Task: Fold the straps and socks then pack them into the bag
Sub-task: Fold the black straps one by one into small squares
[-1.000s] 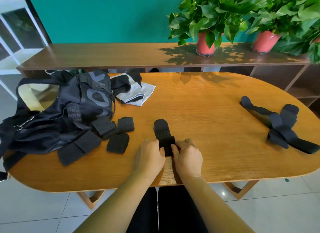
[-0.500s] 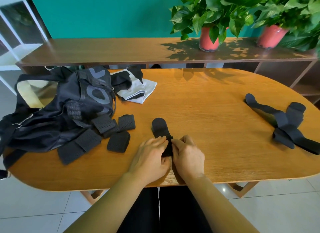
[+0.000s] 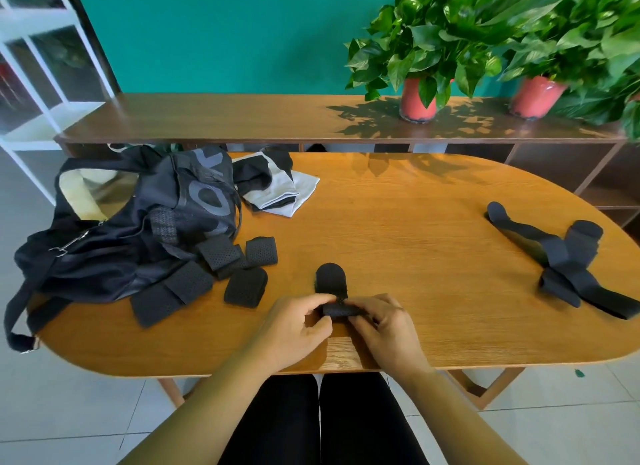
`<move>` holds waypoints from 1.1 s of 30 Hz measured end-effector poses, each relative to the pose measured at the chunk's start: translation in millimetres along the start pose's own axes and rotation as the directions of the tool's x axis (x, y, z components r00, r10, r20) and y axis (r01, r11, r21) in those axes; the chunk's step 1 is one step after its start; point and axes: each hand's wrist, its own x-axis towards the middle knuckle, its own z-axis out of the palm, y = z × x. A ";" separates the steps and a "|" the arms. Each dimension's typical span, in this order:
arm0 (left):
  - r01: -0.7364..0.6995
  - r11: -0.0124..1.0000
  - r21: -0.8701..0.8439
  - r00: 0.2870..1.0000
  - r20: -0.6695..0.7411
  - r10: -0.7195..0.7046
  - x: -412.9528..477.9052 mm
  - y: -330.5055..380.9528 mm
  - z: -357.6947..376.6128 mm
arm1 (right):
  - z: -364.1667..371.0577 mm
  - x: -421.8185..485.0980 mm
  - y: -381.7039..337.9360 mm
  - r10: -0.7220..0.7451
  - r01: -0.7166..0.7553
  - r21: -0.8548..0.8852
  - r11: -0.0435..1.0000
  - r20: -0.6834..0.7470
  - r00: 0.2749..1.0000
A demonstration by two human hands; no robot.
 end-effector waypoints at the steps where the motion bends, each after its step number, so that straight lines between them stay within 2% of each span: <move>1: 0.021 0.999 -0.033 0.999 -0.023 -0.022 -0.2 -1.8 1.8 | 1.6 0.7 -0.8 0.032 -0.032 0.012 0.999 -0.015 0.999; 4: 0.070 0.992 -0.102 0.976 -0.198 -0.090 1.7 -4.1 10.5 | 7.8 3.2 -2.6 0.121 -0.120 0.012 0.993 -0.061 0.991; 7: 0.125 0.992 0.017 0.920 -0.376 -0.110 5.1 -0.2 20.8 | 15.5 7.8 -4.4 0.203 -0.204 0.004 0.979 -0.119 0.972; 10: 0.175 0.974 0.144 0.894 -0.437 -0.096 9.0 7.9 24.2 | 19.5 12.8 -10.2 0.243 -0.254 -0.059 0.965 -0.152 0.958; 15: 0.309 0.906 0.289 0.886 -0.433 -0.165 11.7 11.6 24.5 | 25.0 16.5 -23.9 0.183 -0.215 -0.142 0.966 -0.212 0.960; 28: 0.345 0.866 0.362 0.909 -0.358 -0.213 20.4 14.0 18.5 | 35.7 31.0 -25.0 0.245 -0.290 -0.400 0.870 -0.159 0.956; 30: 0.293 0.885 0.362 0.919 -0.361 -0.156 18.9 13.7 20.7 | 36.3 30.4 -23.9 0.231 -0.280 -0.383 0.880 -0.169 0.958; 33: 0.086 0.892 0.444 0.950 -0.307 0.061 15.2 8.1 24.9 | 35.9 25.2 -17.3 0.142 -0.196 -0.231 0.953 -0.231 0.962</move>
